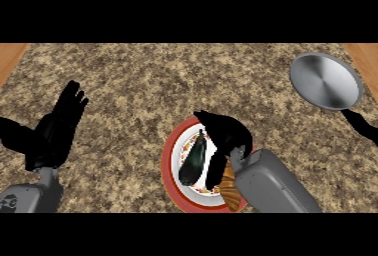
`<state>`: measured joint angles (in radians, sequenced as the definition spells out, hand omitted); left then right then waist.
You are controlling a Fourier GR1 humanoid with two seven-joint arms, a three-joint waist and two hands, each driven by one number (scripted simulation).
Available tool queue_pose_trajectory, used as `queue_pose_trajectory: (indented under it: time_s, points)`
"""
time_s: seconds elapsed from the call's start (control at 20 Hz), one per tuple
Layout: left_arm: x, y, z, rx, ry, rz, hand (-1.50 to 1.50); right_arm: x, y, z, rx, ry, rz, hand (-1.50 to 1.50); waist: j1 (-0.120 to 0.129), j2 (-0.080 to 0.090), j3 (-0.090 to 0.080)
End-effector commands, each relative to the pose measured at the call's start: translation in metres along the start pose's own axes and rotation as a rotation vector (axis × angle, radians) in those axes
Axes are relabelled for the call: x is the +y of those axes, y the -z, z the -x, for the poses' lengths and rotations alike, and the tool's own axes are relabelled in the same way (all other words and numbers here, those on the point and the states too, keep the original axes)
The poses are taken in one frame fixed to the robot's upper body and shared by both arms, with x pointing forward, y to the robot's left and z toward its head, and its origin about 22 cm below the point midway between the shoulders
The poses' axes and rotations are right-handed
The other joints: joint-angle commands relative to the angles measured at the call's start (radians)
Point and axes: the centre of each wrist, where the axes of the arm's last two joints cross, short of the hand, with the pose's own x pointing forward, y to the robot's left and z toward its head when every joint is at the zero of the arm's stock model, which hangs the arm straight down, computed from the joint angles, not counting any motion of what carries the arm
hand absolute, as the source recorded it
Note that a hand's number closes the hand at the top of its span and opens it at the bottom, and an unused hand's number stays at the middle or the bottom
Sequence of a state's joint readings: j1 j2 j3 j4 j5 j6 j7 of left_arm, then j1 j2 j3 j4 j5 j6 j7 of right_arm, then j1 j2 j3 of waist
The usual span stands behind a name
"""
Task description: Pick the eggplant from the plate and place it in the pan
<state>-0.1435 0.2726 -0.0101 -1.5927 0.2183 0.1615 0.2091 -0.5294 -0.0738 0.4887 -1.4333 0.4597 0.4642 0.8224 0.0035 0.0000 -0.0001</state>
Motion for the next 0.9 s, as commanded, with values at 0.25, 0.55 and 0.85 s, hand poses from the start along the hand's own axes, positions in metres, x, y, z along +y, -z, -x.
queue_pose_trajectory:
  time_s: [0.25, 0.55, 0.85]
  points:
    - [-0.001, -0.006, 0.009, -0.001, 0.007, 0.006, 0.00, 0.031, 0.024, 0.017, 0.021, -0.014, -0.079, -1.50, 0.000, 0.000, 0.000]
    - [0.015, 0.002, 0.006, 0.004, 0.007, -0.001, 0.00, 0.028, 0.037, 0.010, 0.001, 0.019, -0.034, -1.50, 0.001, 0.000, 0.000]
    - [-0.005, -0.006, -0.008, -0.020, 0.002, 0.003, 0.00, 0.030, 0.062, 0.010, -0.006, 0.043, -0.041, -1.50, 0.008, 0.001, 0.000]
